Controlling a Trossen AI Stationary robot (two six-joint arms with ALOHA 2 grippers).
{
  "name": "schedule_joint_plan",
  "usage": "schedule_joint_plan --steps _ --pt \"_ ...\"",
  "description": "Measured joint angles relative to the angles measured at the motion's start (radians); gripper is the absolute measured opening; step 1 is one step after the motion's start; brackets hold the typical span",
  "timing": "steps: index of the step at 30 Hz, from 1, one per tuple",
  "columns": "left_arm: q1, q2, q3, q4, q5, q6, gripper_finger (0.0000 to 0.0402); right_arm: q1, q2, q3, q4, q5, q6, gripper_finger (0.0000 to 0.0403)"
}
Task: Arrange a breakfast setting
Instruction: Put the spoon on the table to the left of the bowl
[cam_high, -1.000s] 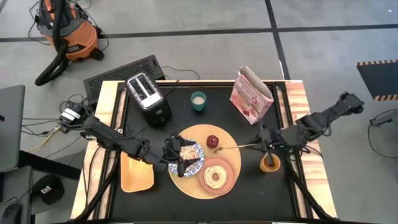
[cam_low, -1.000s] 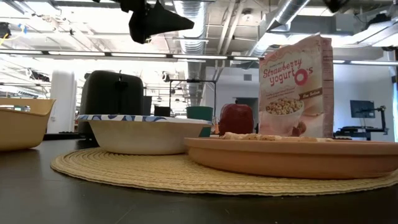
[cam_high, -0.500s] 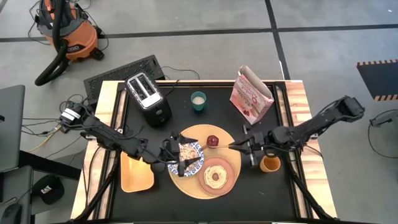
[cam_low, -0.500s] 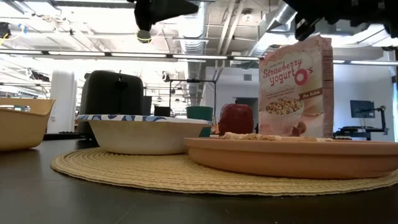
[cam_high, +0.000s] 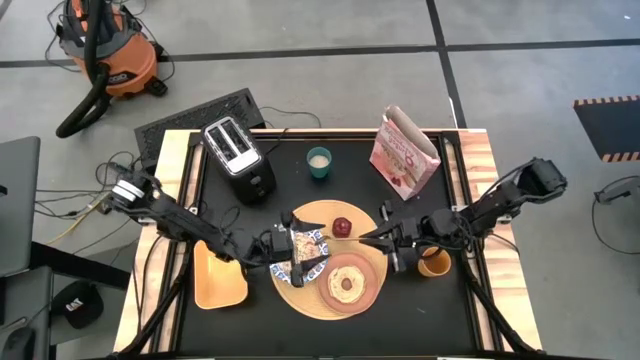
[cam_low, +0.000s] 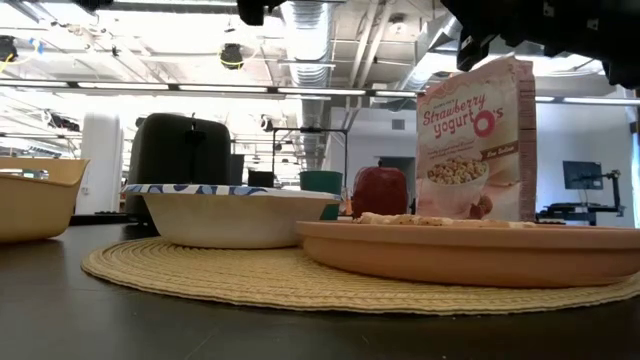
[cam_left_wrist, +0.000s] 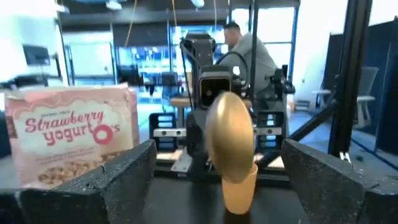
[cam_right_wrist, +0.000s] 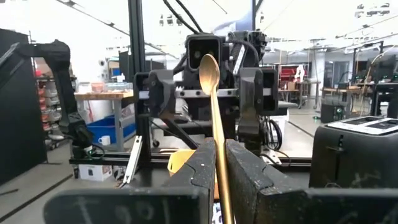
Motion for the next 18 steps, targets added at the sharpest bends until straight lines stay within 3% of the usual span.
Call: schedule_joint_plan --steps 3,7,18 --pt "-0.012 0.071 0.0 0.138 -0.043 0.069 0.0312 0.0 0.016 0.0 0.026 0.001 0.0 0.0055" --pt "-0.036 0.118 0.0 0.3 -0.088 0.178 0.0257 0.0 0.015 0.0 0.022 0.016 0.0 0.0055" --pt "-0.043 0.131 0.0 0.34 -0.097 0.224 0.0105 0.0 0.015 0.0 0.022 0.023 0.003 0.0055"
